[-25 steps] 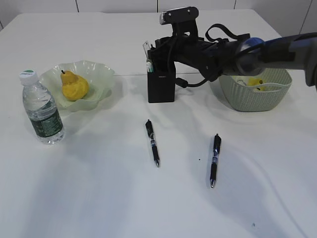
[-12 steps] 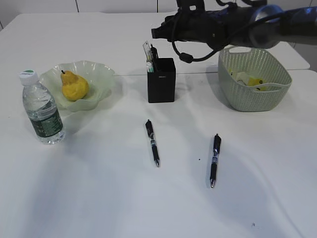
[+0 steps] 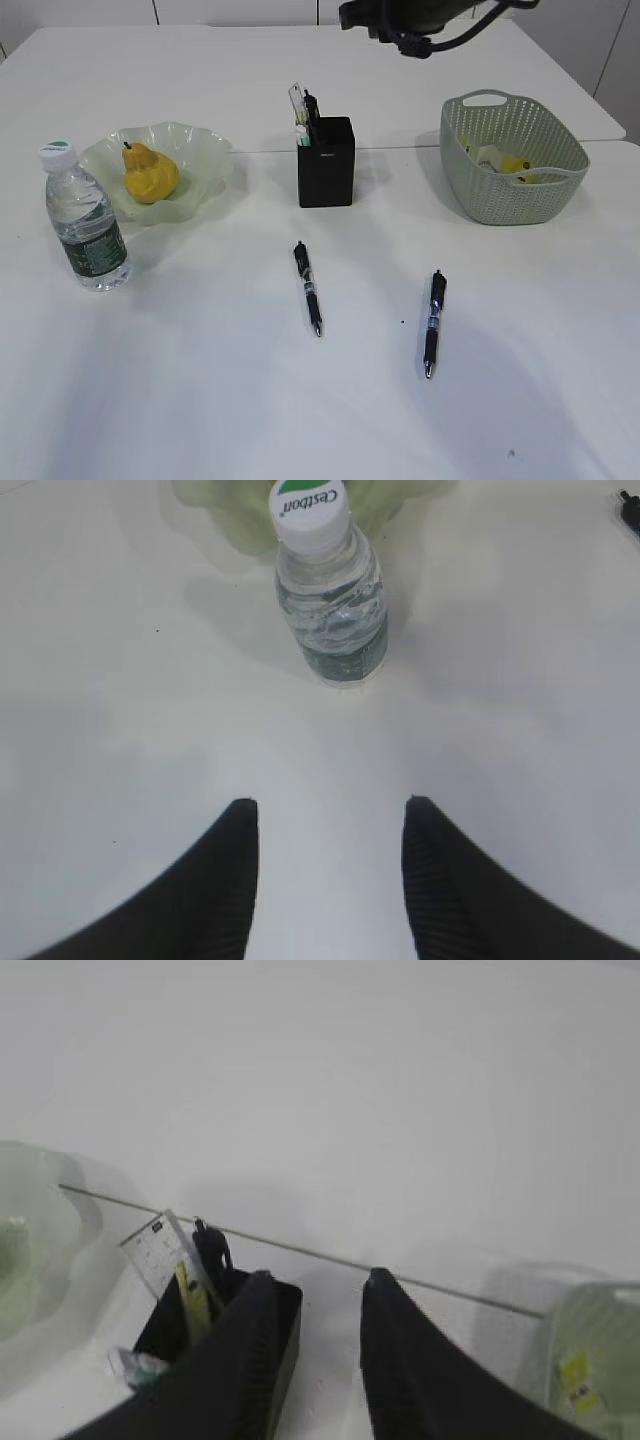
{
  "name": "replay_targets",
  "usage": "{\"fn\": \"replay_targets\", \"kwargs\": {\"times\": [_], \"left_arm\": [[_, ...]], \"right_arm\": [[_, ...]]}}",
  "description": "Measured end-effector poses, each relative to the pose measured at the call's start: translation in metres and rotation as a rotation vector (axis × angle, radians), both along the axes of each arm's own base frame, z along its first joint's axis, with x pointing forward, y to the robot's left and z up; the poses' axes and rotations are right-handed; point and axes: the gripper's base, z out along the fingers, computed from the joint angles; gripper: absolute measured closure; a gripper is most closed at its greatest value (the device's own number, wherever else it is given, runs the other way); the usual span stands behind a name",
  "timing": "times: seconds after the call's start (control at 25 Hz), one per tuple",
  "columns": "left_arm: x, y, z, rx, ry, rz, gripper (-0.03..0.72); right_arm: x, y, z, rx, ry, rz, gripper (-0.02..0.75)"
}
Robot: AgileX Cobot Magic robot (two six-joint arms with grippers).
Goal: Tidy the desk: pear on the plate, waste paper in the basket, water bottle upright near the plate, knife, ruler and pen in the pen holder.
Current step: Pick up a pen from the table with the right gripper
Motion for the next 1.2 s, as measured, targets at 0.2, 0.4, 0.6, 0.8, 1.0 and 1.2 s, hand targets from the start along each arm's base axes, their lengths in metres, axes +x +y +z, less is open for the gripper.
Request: {"fn": "replay_targets", "kwargs": {"times": [0.2, 0.4, 0.6, 0.8, 1.0, 1.2], "left_arm": [[0.000, 0.000, 0.000, 0.000, 0.000, 0.000, 0.358], [0.000, -0.001, 0.000, -0.011, 0.002, 0.001, 0.358], [-0.001, -0.002, 0.000, -0.039, 0.008, 0.005, 0.358], [-0.003, -0.002, -0.002, -0.036, 0.043, 0.007, 0.358], [-0.004, -0.002, -0.003, -0.034, 0.054, 0.007, 0.358], [-0.004, -0.002, -0.003, -0.031, 0.056, 0.007, 0.358]], "right_arm": [[-0.025, -0.011, 0.025, -0.032, 0.120, -0.044, 0.490], [-0.047, -0.021, 0.036, -0.061, 0.267, -0.081, 0.490], [-0.066, -0.028, 0.030, -0.099, 0.472, -0.140, 0.490], [-0.076, -0.031, 0.025, -0.095, 0.607, -0.191, 0.490], [-0.080, -0.024, 0.024, -0.016, 0.654, -0.167, 0.492], [-0.082, -0.017, 0.024, 0.052, 0.685, -0.138, 0.492]]}}
